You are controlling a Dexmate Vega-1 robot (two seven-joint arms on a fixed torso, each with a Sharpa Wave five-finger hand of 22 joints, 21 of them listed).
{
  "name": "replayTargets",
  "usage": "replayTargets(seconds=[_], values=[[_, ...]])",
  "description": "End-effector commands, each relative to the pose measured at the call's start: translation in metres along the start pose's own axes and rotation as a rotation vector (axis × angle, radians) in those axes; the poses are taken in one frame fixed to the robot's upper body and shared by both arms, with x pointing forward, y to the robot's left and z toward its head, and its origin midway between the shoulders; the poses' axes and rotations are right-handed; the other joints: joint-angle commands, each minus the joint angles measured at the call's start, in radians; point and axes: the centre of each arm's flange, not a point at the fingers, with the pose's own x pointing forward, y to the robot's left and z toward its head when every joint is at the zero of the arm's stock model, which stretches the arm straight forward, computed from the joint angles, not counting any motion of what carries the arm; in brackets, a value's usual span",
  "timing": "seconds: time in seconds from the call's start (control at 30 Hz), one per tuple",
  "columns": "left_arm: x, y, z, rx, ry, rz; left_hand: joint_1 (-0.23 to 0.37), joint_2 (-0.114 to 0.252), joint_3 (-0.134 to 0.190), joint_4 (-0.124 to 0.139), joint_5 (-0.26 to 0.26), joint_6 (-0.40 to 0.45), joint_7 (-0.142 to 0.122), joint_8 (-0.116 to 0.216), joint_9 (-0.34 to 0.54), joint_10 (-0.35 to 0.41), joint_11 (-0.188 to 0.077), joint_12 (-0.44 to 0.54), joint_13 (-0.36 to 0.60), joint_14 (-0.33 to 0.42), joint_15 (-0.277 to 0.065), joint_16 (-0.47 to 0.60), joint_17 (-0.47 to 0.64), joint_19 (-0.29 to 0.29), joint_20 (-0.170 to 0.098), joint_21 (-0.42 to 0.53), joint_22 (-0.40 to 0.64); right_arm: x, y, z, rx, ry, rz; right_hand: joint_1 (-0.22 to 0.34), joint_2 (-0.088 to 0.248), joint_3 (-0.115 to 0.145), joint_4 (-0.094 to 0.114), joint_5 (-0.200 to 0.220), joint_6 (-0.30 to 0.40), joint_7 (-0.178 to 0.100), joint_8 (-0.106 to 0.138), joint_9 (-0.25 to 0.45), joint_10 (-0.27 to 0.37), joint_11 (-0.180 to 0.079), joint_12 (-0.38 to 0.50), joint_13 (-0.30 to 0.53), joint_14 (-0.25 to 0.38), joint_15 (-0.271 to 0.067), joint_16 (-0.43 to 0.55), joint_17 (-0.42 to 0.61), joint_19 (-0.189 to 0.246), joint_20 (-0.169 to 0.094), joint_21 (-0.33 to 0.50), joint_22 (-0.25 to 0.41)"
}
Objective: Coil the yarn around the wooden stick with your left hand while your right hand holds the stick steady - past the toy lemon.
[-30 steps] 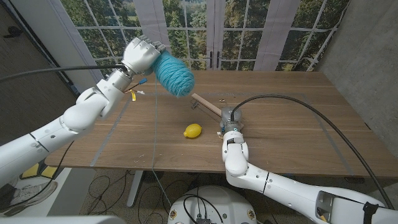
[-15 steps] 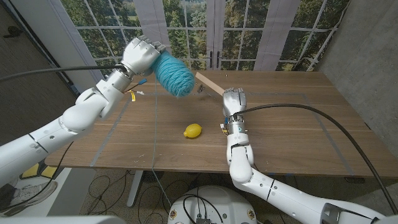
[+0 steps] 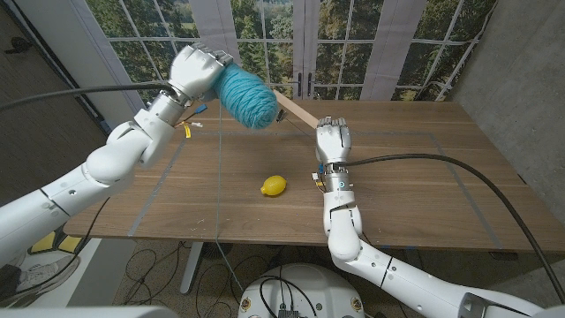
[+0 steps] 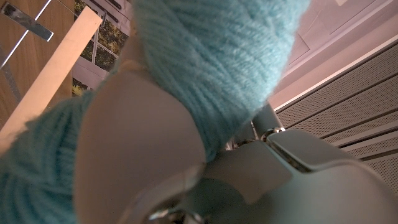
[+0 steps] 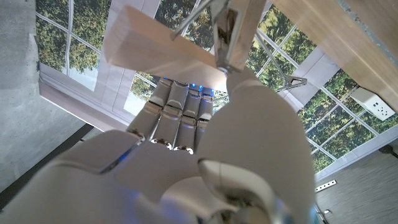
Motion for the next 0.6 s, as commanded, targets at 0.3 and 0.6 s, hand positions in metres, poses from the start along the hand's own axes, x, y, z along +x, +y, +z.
replayTargets(seconds=[0.3,0.6], values=[[0.031,0.038,0.001,-0.097,0.102,0.007,0.127,0.18,0.116,0.026,0.001,0.046,-0.025,0.009,0.001,0.076,-0.056,-0.008,0.004,0.397,-0.374,0.008,0.264,0.086,-0.221,0.019,-0.008,-0.011,-0.02,-0.013,0.095,-0.111,-0.161,0.014,0.025,-0.005,0.011,0.017,0.223,-0.24,0.019,0.032,0.196,-0.214,0.013,0.029,0.102,-0.232,-0.017,0.026,-0.016,-0.066,0.023,0.006],[0.058,0.06,0.015,-0.079,0.095,0.009,0.128,0.178,0.118,0.025,0.0,0.055,-0.018,0.01,-0.001,0.082,-0.056,-0.015,0.003,0.398,-0.374,0.01,0.264,0.083,-0.221,0.03,-0.016,-0.023,-0.033,-0.015,0.154,-0.205,-0.251,0.013,0.024,-0.009,0.014,0.022,0.221,-0.24,0.03,0.049,0.193,-0.217,0.017,0.044,0.103,-0.232,-0.025,0.043,-0.02,-0.073,0.035,0.007]])
